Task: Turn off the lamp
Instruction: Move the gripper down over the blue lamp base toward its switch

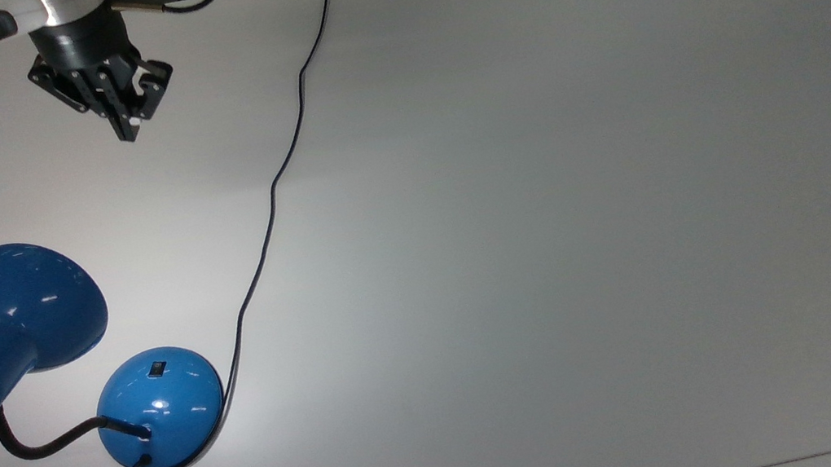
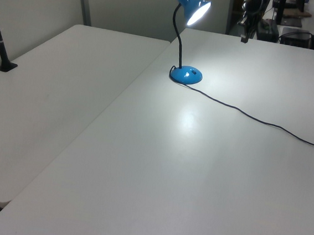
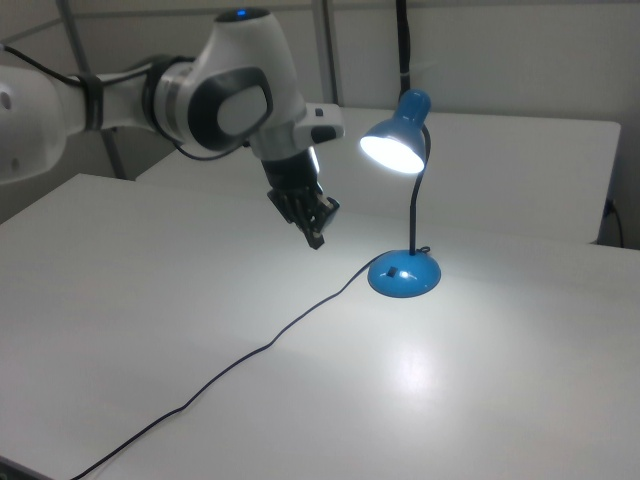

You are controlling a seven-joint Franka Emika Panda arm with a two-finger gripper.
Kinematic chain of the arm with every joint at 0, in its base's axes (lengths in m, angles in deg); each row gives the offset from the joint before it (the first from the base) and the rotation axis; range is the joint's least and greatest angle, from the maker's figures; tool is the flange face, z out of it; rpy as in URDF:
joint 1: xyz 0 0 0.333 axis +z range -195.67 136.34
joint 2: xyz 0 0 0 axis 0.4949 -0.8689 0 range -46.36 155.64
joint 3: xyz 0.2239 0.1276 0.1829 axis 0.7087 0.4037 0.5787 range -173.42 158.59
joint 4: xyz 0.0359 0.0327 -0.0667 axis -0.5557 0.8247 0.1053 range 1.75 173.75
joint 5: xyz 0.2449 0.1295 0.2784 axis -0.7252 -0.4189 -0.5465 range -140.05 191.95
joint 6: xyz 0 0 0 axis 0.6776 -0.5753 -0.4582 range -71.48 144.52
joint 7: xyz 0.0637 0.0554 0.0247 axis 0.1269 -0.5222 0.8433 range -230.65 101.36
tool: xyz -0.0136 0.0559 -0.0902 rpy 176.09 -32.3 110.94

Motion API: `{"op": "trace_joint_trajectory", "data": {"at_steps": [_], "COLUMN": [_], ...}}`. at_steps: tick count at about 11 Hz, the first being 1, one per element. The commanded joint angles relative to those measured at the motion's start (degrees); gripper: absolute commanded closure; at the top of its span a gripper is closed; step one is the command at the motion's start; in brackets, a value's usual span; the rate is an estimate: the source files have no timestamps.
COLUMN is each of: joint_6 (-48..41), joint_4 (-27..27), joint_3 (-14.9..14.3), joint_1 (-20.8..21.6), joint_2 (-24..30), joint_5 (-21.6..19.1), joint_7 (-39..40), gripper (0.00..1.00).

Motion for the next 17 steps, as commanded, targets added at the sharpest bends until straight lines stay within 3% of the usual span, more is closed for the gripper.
{"op": "trace_joint_trajectory", "data": {"at_steps": [1,4,9,15,17], "joint_6": [16.98,30.35,45.93,46.65,46.65], "joint_4": [9.39,11.0,9.25,-2.34,-4.81], "joint_3": [-1.67,-1.85,-1.68,-1.24,-1.24], "joint_1": [0.71,0.18,0.0,0.0,0.26], "joint_2": [-0.37,-7.38,-16.53,-25.5,-27.44], "joint_5": [-0.17,-1.74,-10.7,-18.35,-18.8], "joint_7": [3.25,3.43,3.26,2.29,0.89], "gripper": [0.93,0.93,0.93,0.95,0.95]}}
